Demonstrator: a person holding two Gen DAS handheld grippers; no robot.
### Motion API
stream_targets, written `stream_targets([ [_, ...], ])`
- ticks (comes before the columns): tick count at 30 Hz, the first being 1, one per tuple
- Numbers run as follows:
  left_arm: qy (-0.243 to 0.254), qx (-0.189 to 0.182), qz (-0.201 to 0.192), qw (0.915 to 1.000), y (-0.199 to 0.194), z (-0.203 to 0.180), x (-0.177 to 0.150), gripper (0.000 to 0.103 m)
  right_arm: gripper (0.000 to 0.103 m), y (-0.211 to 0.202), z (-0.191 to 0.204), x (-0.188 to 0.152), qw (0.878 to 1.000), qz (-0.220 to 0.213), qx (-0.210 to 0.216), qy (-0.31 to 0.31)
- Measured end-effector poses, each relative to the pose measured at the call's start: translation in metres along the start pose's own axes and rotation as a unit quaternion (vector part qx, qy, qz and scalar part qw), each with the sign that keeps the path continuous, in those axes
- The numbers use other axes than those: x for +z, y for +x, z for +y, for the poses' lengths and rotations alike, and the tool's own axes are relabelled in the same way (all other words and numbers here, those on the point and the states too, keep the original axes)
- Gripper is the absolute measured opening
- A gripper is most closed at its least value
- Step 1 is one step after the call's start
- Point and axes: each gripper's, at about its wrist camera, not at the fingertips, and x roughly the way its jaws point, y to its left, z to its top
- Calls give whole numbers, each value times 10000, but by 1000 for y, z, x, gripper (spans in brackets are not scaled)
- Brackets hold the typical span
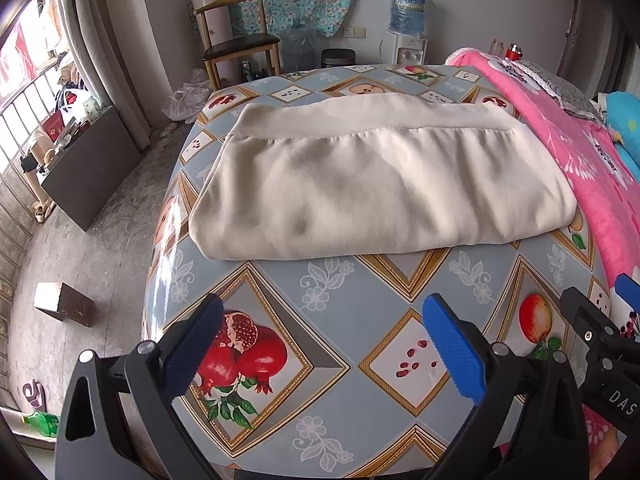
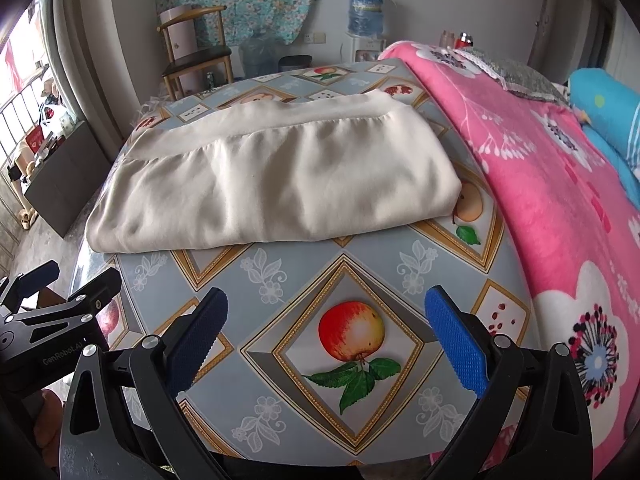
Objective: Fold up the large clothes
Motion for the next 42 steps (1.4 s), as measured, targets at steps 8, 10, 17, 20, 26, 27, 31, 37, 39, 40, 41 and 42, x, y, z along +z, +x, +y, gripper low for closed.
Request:
stream_targets([
  [8, -3, 2, 0, 10000, 0, 0, 0, 98, 96, 0, 1, 0, 10000, 2, -2, -8],
  [10, -3, 1, 1, 10000, 0, 0, 0, 98, 96, 0, 1, 0, 10000, 1, -3, -7],
  [17, 0, 3, 6, 10000, 0, 0, 0, 98, 96, 1, 0, 2, 10000, 26, -3, -28],
  [20, -4, 1, 8, 10000, 0, 1, 0, 98, 96, 1, -1, 2, 10000, 26, -9, -38],
  [26, -1, 7, 6, 10000, 0, 1, 0, 98, 96, 1, 0, 1, 10000, 32, -8, -39],
  [27, -4, 8, 8, 10000, 0, 1, 0, 98, 96, 1, 0, 1, 10000, 33, -13, -42],
  [31, -16, 3, 24, 10000, 1, 3, -1, 98, 96, 1, 1, 1, 10000, 32, -17, -38],
  [37, -17, -3, 24, 10000, 1, 2, 0, 98, 96, 1, 1, 1, 10000, 36, -17, -41],
  [39, -13, 2, 23, 10000, 1, 2, 0, 98, 96, 1, 0, 1, 10000, 35, -21, -46],
  [40, -17, -5, 22, 10000, 1, 2, 0, 98, 96, 1, 1, 1, 10000, 37, -21, -43],
  [41, -17, -1, 24, 10000, 1, 2, 0, 98, 96, 1, 1, 1, 10000, 37, -19, -41],
  [42, -16, -1, 23, 10000, 1, 2, 0, 98, 96, 1, 1, 1, 10000, 36, -18, -40],
])
